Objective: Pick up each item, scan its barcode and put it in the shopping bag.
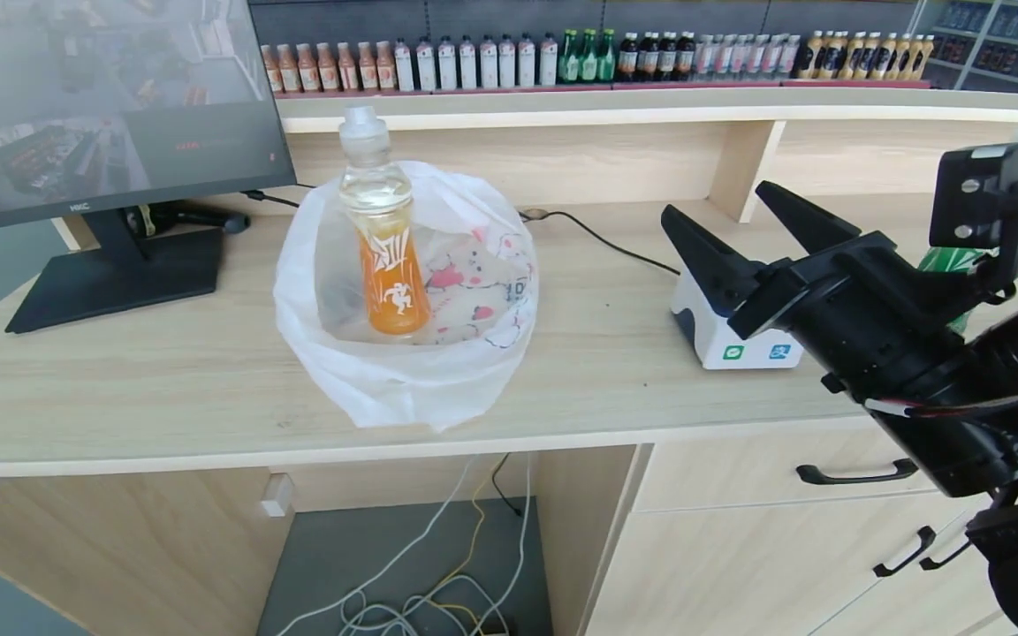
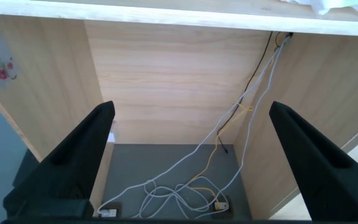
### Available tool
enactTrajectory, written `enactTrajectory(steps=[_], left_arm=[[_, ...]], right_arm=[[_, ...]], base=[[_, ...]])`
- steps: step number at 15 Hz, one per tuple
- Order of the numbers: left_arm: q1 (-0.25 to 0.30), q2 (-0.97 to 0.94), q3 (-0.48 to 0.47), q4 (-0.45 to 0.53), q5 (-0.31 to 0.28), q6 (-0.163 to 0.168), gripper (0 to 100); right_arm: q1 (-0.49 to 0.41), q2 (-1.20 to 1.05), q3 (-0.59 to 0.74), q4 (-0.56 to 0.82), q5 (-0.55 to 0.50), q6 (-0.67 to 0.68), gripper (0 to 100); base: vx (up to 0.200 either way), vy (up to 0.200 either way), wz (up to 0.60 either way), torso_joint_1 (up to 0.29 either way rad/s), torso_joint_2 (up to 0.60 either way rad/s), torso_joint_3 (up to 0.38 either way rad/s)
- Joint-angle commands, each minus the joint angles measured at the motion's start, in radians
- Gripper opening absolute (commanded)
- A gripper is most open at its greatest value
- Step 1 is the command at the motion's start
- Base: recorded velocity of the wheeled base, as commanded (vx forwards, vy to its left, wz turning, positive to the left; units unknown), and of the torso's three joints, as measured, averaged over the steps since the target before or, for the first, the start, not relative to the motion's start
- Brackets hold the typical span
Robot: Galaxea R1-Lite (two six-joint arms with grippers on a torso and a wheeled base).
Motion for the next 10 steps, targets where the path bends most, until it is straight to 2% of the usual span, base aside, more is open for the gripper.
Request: enactTrajectory(steps=[1, 10], left_arm=[[0.000, 0.000, 0.000, 0.000, 0.000, 0.000, 100], [0.000, 0.000, 0.000, 0.000, 0.000, -0.003, 100]], right_arm=[[0.000, -0.005, 0.007, -0.001, 0.000, -0.001, 100], [0.000, -0.005, 0.027, -0.002, 0.000, -0.001, 100]], base=[[0.000, -0.200, 0.00, 0.002, 0.00, 0.002], [0.000, -0.200, 0.00, 0.003, 0.00, -0.001]])
